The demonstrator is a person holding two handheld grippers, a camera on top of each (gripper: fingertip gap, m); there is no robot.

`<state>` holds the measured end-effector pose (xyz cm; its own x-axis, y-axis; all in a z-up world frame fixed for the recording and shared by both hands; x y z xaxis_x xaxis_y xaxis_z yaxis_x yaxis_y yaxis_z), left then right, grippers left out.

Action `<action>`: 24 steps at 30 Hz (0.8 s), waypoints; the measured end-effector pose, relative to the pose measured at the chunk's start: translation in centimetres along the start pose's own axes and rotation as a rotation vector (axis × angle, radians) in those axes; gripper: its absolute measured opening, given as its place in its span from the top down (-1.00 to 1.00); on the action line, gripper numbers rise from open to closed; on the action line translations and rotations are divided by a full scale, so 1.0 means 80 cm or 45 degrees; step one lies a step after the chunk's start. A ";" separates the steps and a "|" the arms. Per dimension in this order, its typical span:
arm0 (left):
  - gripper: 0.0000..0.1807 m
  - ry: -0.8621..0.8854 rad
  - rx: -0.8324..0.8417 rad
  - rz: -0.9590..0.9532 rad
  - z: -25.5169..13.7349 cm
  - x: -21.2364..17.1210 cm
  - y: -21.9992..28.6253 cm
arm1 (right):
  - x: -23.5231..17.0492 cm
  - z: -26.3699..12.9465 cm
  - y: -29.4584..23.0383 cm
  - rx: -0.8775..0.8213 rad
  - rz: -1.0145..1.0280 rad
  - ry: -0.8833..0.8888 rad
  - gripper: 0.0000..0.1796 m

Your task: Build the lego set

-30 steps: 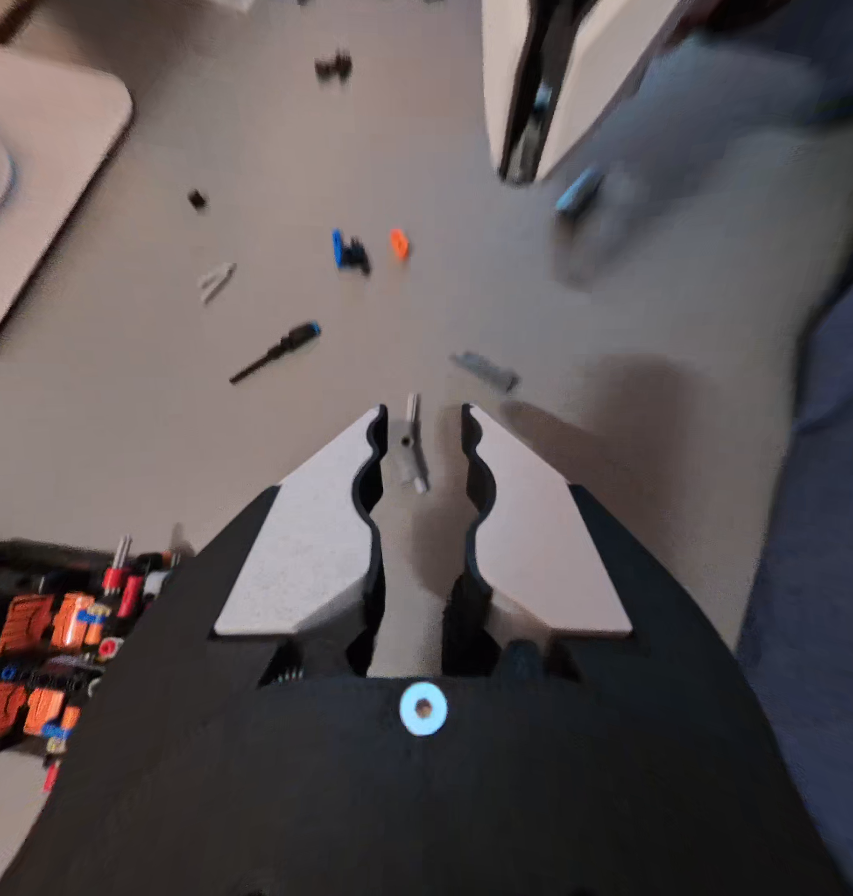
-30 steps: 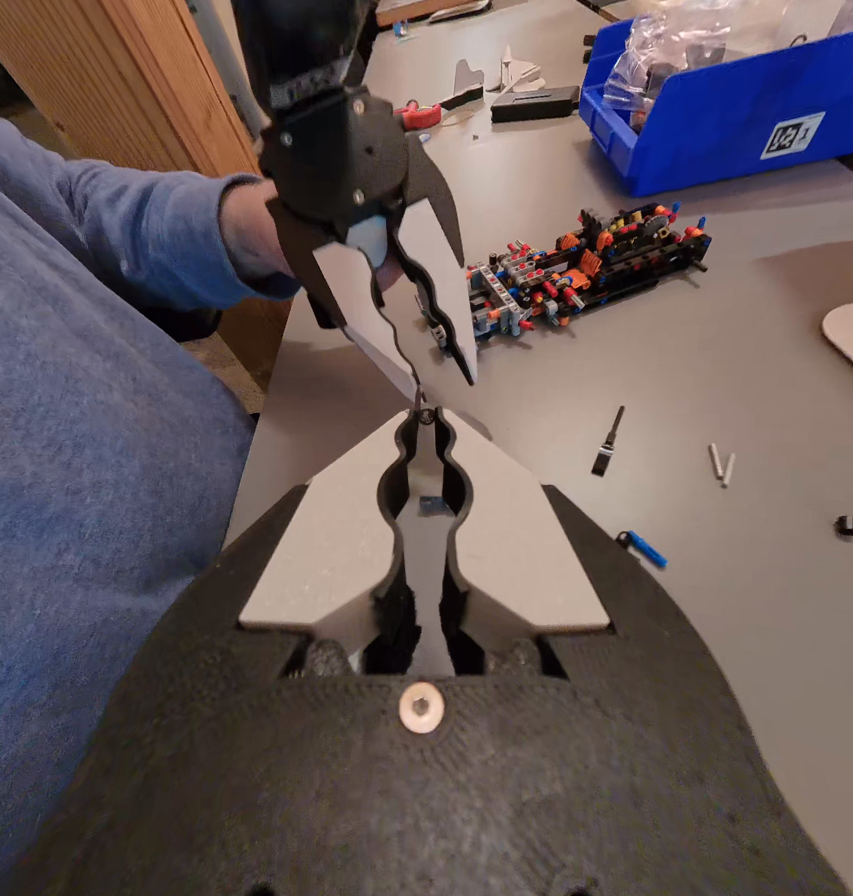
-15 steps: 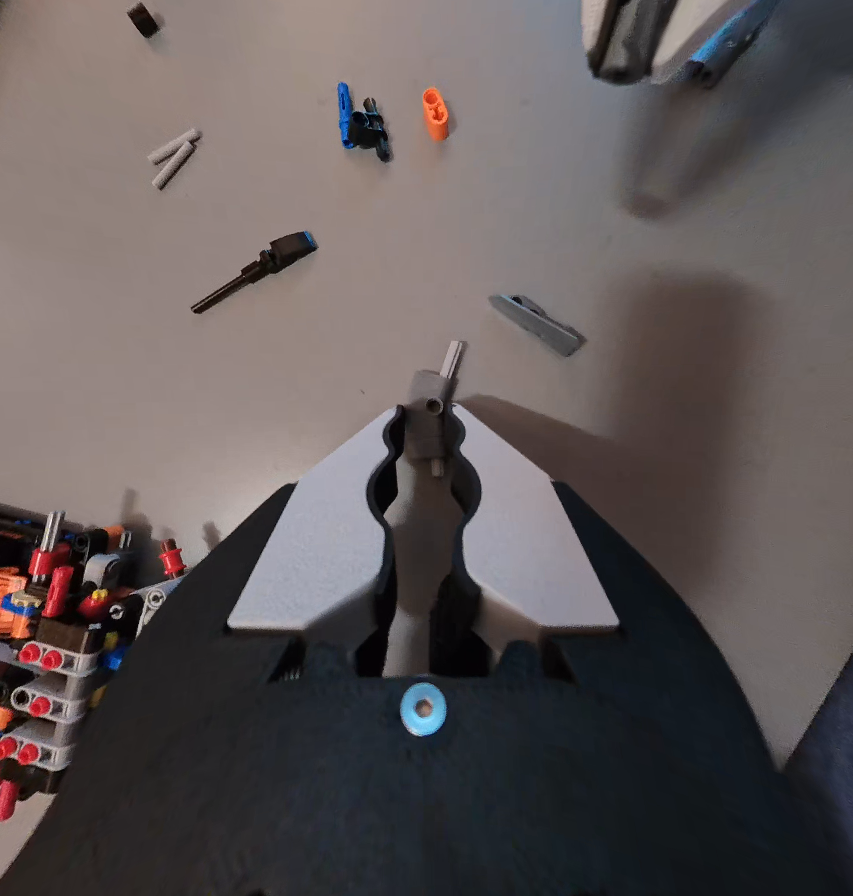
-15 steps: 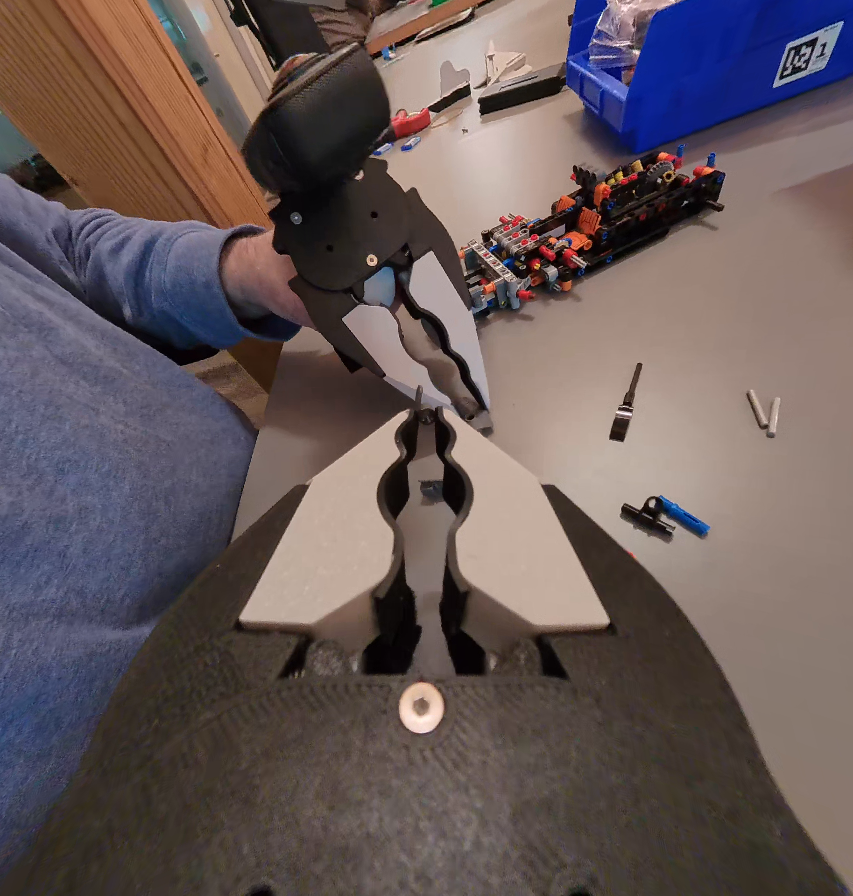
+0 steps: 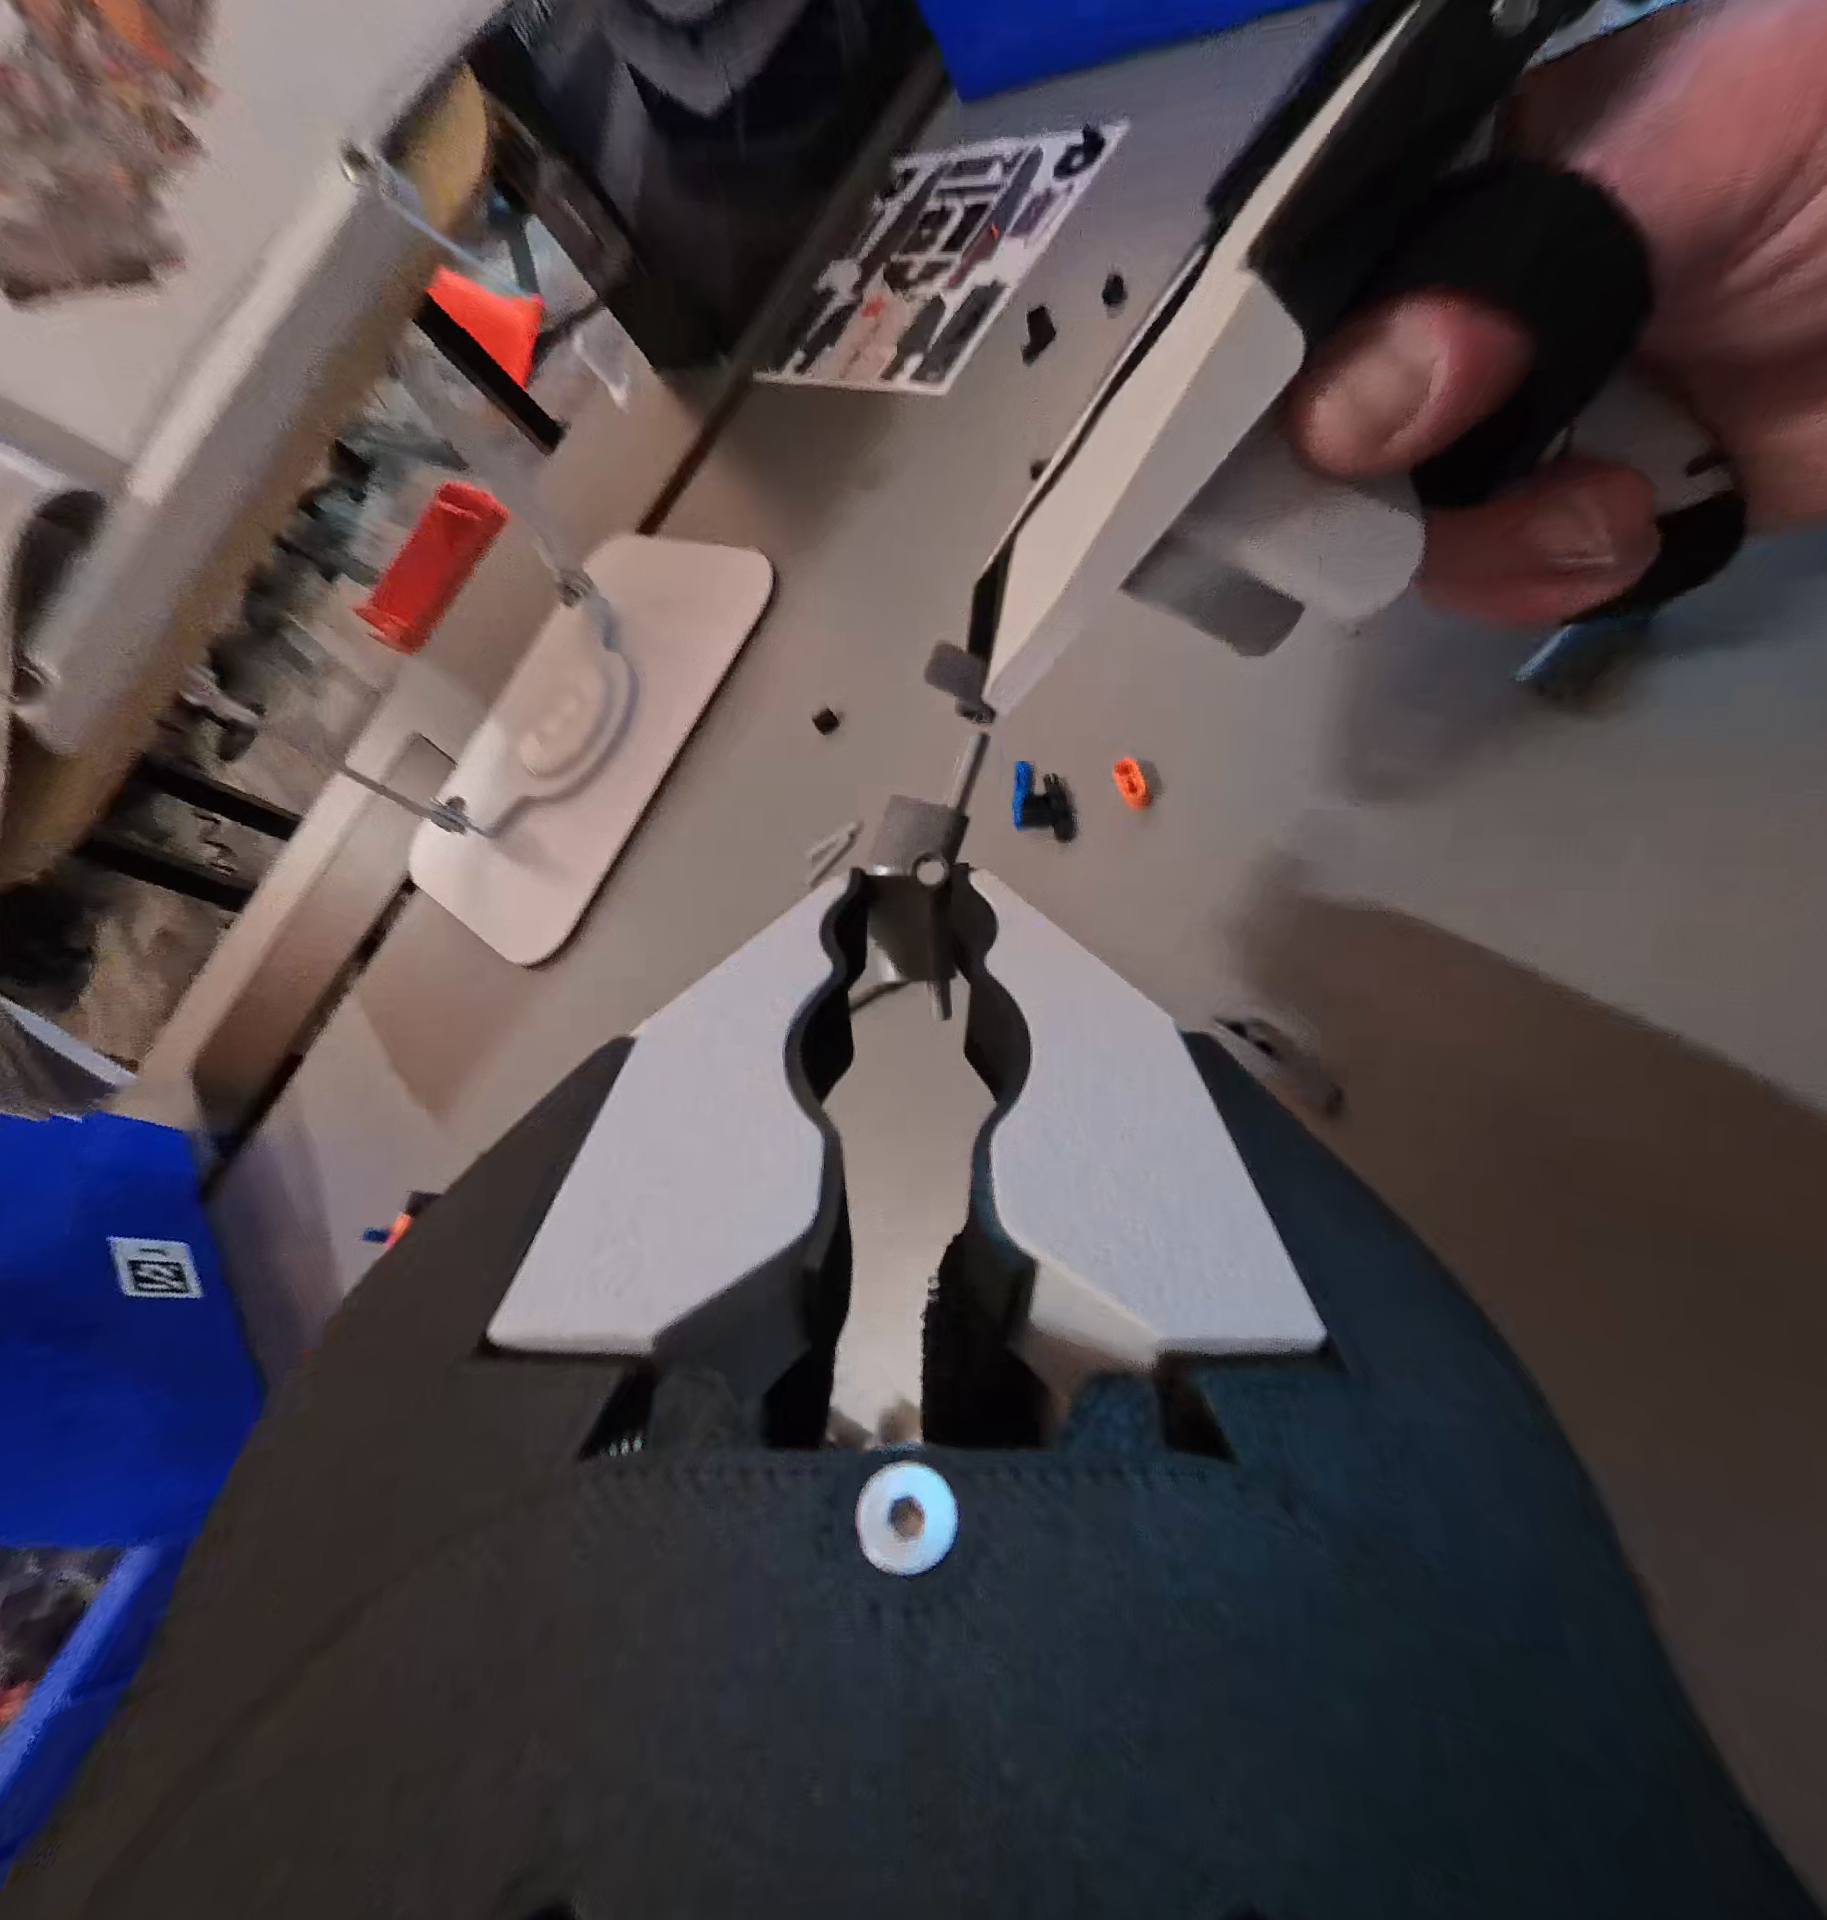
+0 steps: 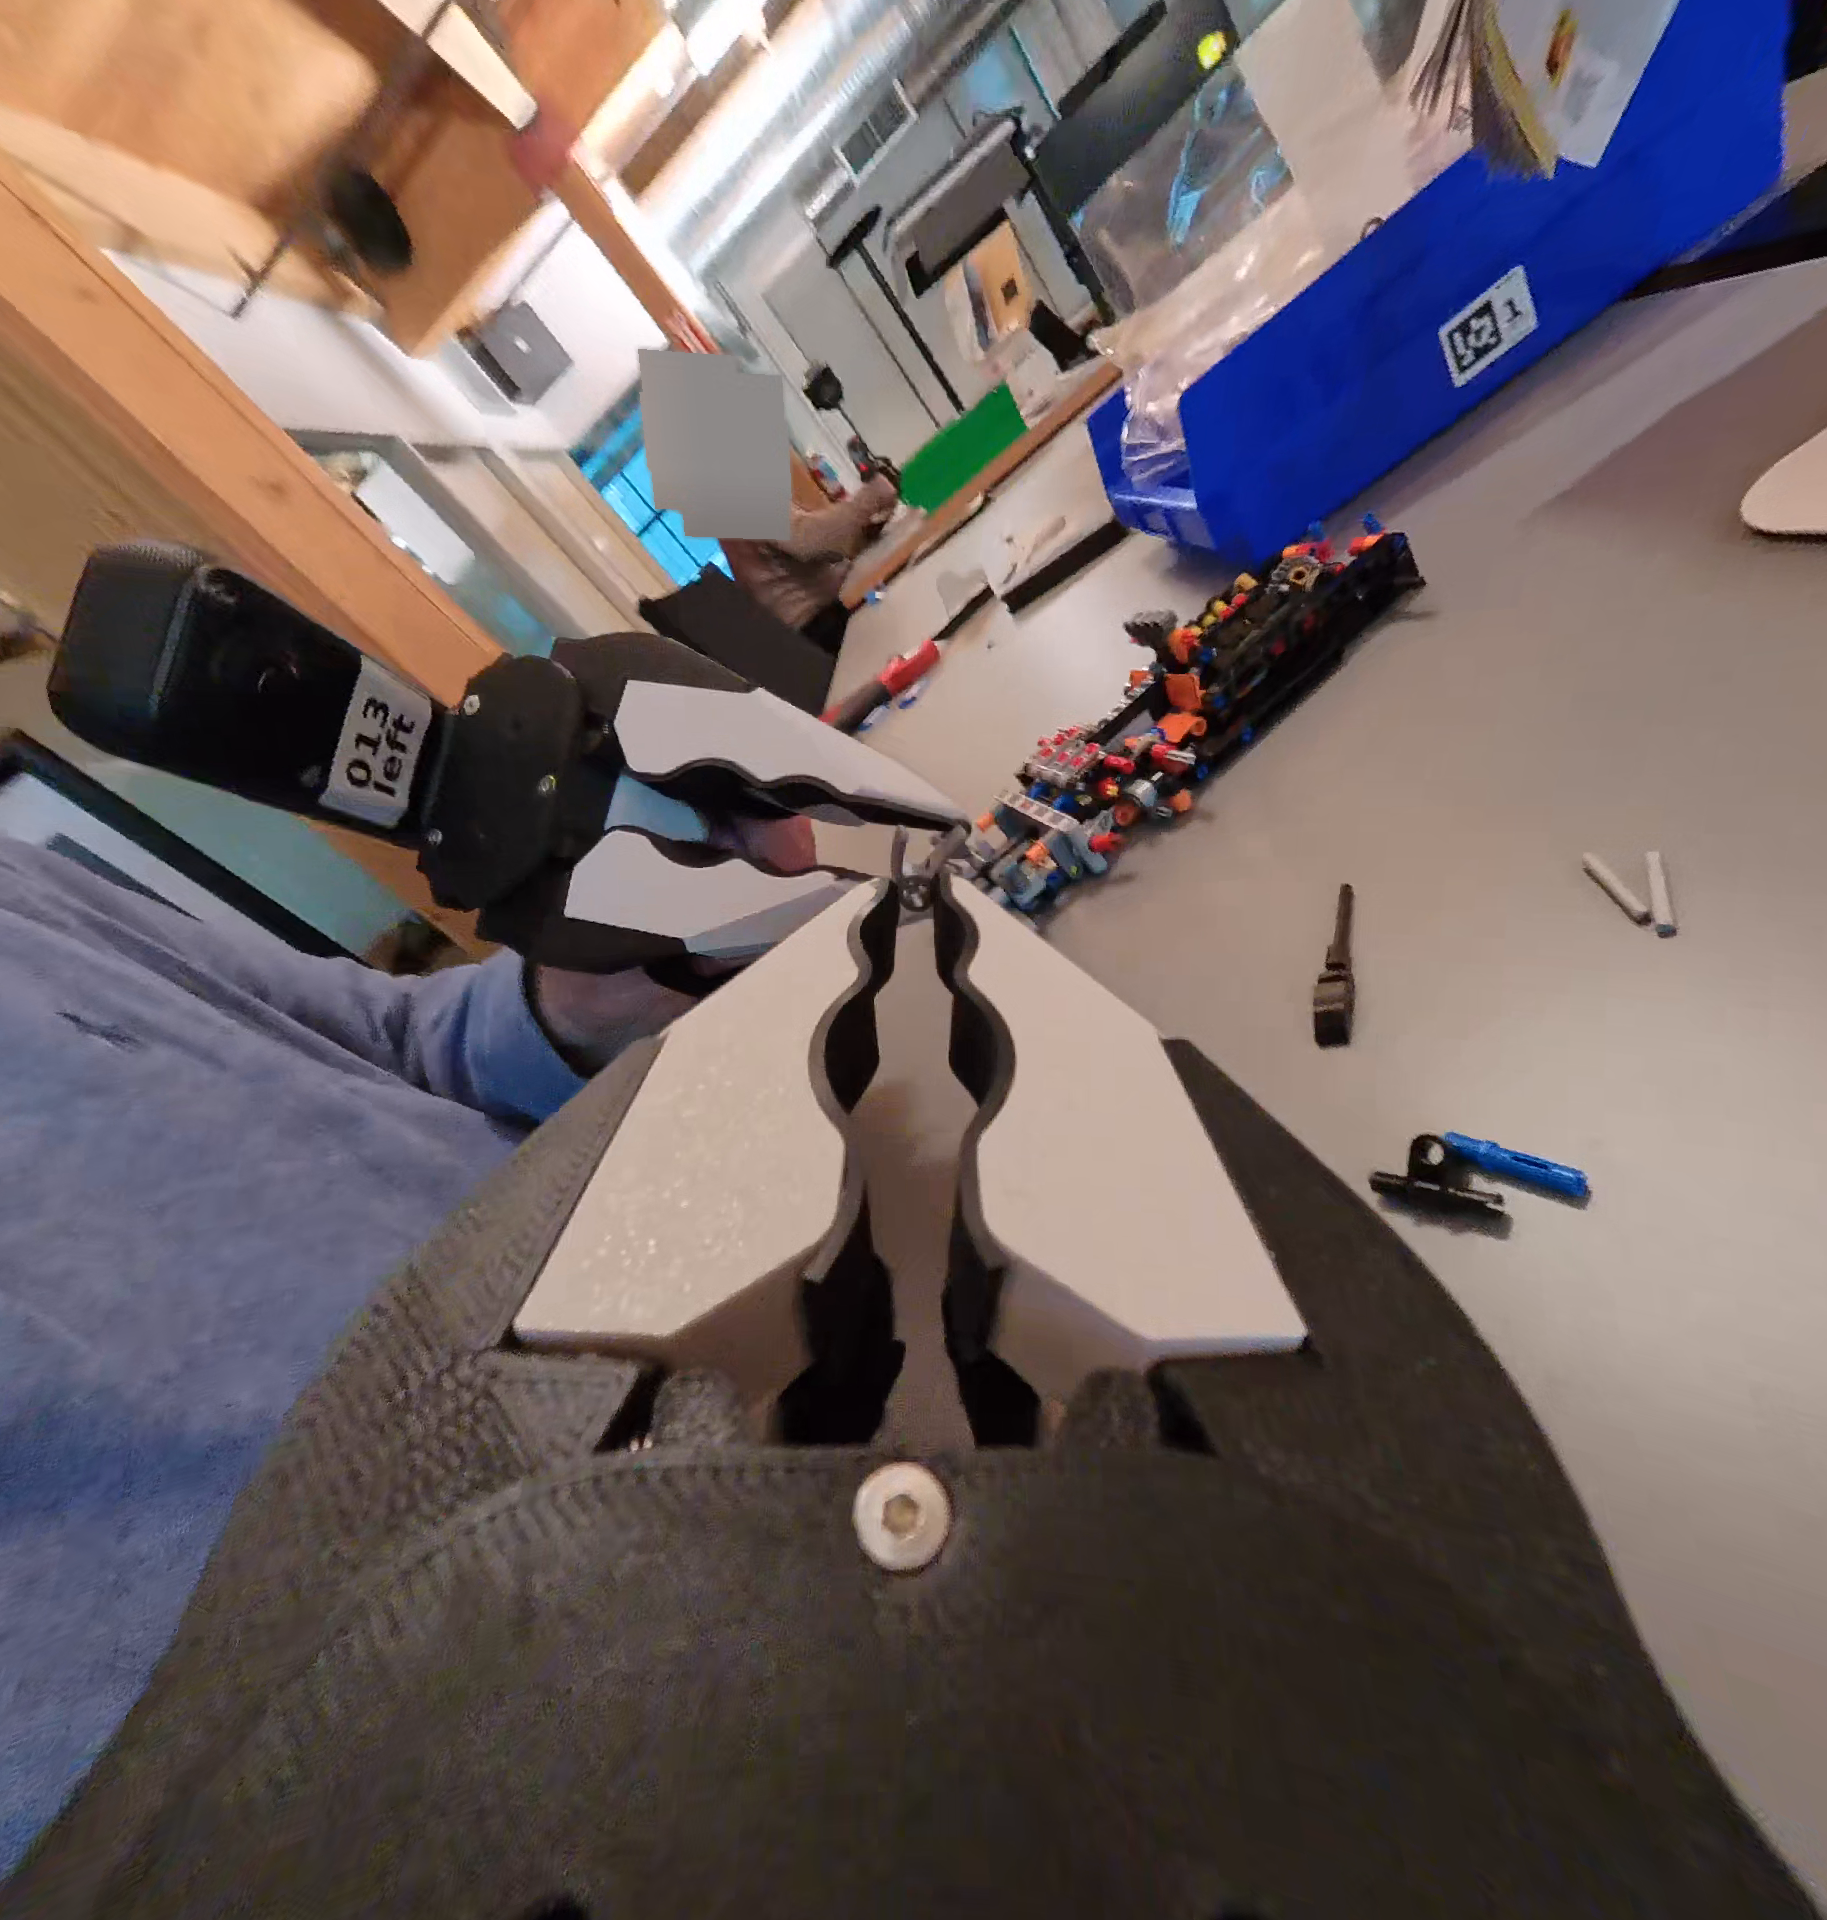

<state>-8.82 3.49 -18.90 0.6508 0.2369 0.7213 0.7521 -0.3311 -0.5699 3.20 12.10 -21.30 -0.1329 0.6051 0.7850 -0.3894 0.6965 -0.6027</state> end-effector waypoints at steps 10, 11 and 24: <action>0.85 0.071 0.126 0.126 -0.006 0.019 -0.014 | 0.016 -0.008 -0.003 0.065 0.033 0.116 0.95; 0.85 0.071 0.129 0.139 -0.006 0.020 -0.014 | 0.017 -0.008 -0.003 0.062 0.032 0.121 0.95; 0.85 0.080 0.166 0.242 -0.002 0.033 -0.012 | 0.018 -0.011 0.005 0.100 0.086 0.170 0.95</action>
<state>-7.83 4.24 -16.39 0.7774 0.1225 0.6170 0.6263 -0.2423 -0.7410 3.67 13.62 -20.54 -0.0409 0.6988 0.7142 -0.4543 0.6236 -0.6362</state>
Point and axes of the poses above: each gripper's, where its closed fingertips meet, z out along the fingers, x out of its top, y = z × x across the jaws, the point moved 8 cm from there along -z, back along the fingers, and after that the axes turned 12 degrees about x, right-handed, at the moved point
